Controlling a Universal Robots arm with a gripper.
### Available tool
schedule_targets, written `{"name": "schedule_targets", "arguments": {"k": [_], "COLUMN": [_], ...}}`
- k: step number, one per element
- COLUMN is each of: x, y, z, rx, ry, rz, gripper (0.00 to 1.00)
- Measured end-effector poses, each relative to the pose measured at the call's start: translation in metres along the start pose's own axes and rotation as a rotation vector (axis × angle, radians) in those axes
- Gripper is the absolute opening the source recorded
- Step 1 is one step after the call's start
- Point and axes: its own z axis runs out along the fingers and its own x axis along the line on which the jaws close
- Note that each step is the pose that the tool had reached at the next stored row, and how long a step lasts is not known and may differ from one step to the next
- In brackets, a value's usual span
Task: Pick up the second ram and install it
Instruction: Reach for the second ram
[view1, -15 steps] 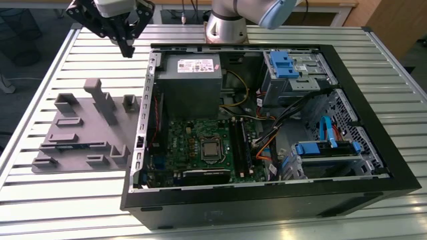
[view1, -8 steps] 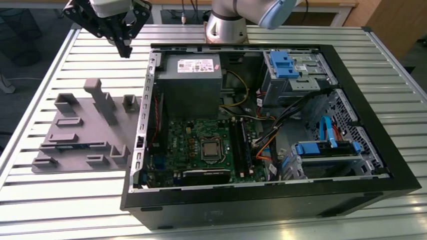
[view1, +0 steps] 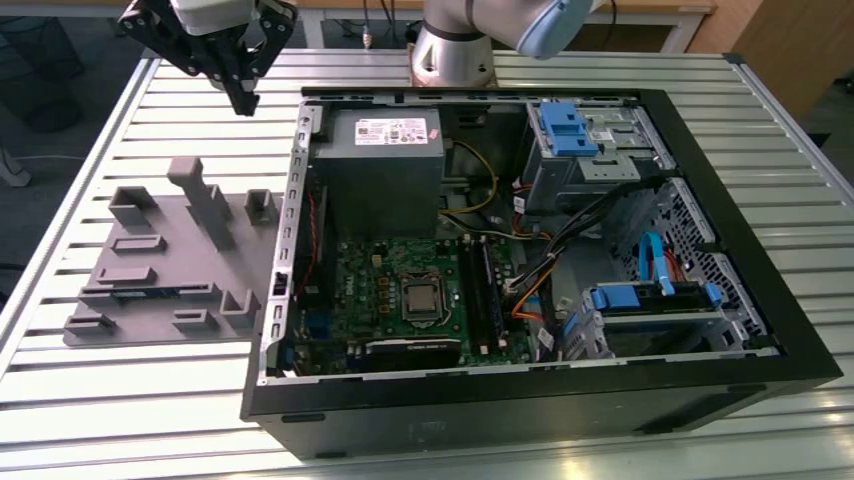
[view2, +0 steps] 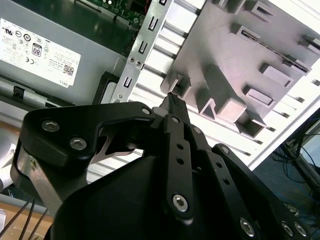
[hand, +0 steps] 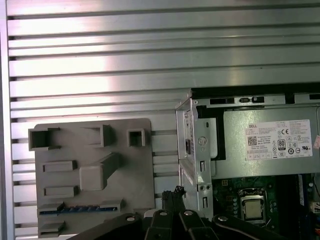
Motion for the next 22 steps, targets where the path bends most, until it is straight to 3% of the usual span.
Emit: {"name": "schedule_targets", "arguments": {"k": [22], "x": [0.0213], "y": [-0.0016], "z": [-0.0001], "rx": [0.0], "ry": [0.0], "rz": [0.0], "gripper": [0.11]}}
